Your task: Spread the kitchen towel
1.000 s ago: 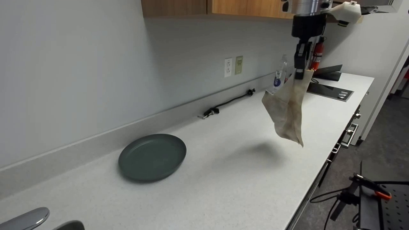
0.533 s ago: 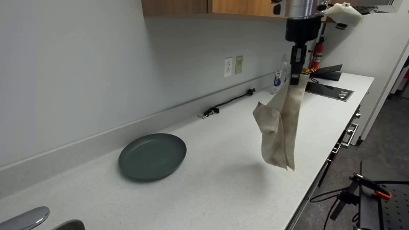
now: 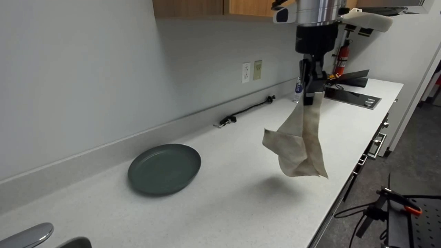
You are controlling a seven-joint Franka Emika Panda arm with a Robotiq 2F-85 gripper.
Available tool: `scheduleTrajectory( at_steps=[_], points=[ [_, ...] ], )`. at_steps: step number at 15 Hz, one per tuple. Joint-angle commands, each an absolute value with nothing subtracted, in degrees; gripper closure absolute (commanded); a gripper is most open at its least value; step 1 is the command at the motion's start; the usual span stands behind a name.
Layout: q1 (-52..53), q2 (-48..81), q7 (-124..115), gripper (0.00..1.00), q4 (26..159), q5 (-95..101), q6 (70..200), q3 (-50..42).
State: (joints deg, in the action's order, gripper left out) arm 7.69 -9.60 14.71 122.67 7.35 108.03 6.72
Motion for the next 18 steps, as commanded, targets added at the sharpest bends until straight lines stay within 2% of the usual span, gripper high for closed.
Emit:
scheduleTrajectory(
  at_steps=[1,18],
  points=[
    [9.6,-6.8,15.5,0.99,118.2,6.9,106.4,8.6],
    [5.6,8.3,1.9,0.99,118.7,2.8,111.6,4.9]
  ],
)
